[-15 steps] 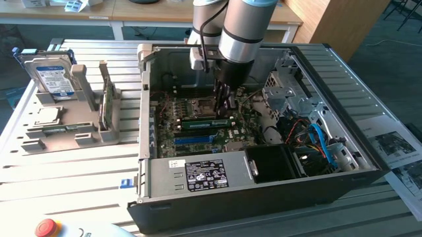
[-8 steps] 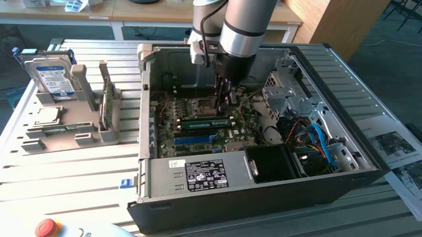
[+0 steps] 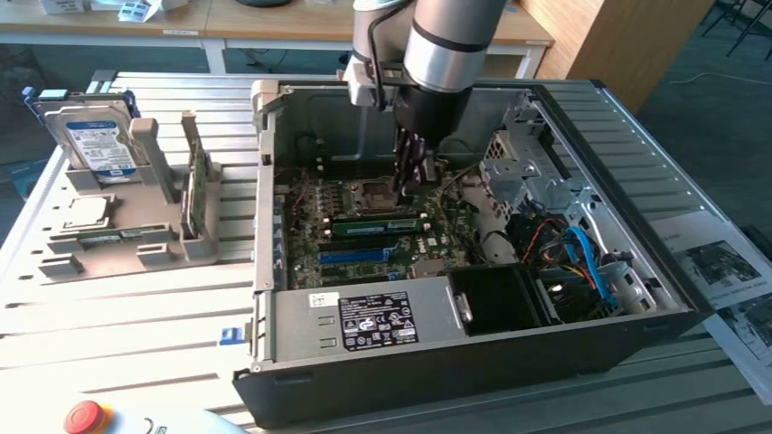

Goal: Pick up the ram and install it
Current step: 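Insert the ram into the slot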

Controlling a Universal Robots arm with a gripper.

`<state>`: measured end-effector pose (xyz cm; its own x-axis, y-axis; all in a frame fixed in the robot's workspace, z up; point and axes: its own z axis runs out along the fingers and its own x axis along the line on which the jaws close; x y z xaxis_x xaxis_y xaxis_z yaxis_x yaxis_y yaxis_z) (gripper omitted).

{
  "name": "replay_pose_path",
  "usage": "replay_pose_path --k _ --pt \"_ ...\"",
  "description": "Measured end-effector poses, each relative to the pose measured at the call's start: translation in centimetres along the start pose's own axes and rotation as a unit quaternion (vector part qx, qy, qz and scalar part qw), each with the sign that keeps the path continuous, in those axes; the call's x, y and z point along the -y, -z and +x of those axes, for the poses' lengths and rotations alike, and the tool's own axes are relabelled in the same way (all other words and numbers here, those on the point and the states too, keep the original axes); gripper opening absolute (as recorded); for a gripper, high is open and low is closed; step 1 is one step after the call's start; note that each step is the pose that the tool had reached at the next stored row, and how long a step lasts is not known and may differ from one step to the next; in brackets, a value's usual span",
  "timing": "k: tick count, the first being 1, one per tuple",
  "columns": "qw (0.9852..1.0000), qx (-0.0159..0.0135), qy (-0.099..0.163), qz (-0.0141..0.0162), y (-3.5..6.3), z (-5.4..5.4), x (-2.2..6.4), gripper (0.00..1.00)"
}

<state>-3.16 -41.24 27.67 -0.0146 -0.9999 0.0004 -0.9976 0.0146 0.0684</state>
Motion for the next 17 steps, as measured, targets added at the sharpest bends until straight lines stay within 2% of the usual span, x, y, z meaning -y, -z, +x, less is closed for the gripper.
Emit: replay_pose_path --k 17 --pt "1.0 0.0 0.0 0.0 2.9 0.0 -0.2 0.31"
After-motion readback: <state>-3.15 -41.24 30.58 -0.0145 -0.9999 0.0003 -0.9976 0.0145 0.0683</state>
